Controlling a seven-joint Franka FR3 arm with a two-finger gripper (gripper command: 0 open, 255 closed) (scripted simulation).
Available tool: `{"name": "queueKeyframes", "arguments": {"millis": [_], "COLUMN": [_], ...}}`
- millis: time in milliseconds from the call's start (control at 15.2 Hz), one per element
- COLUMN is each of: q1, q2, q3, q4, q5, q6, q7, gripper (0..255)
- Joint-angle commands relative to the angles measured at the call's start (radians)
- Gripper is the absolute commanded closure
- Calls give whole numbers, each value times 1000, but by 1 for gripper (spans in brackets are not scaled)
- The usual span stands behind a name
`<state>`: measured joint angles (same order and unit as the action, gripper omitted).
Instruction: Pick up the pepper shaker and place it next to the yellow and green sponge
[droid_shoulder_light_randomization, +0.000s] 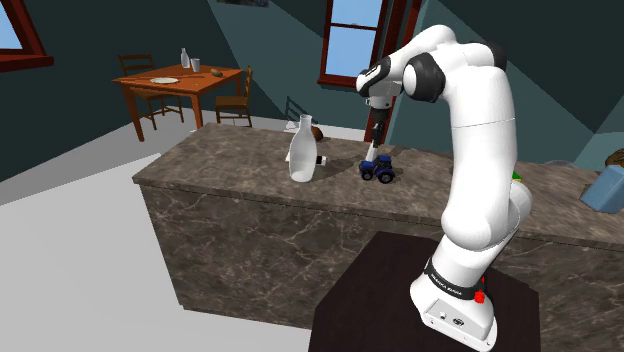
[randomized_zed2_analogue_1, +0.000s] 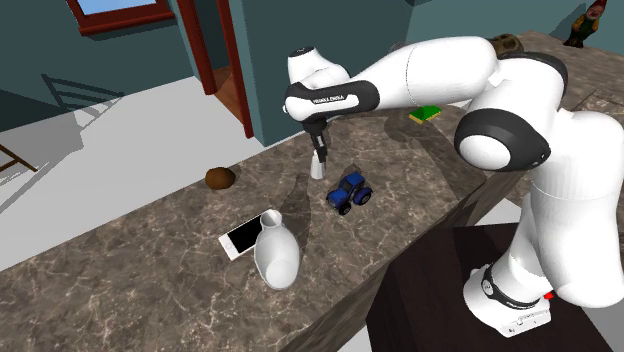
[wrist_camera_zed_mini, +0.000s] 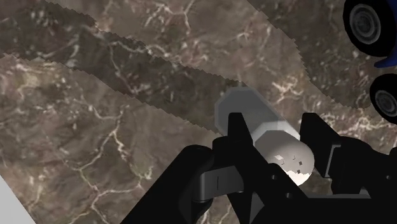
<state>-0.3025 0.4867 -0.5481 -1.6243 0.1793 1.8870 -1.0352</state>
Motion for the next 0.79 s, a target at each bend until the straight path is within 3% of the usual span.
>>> {"name": "queueKeyframes", "arguments": {"millis": [0, 726], "q1": [0, 3], "q2": [0, -35], "q3": [0, -11], "q4": [0, 60], "q5": [0, -19], "q6": [0, -91], "q7": [0, 8], "gripper": [255, 255]}}
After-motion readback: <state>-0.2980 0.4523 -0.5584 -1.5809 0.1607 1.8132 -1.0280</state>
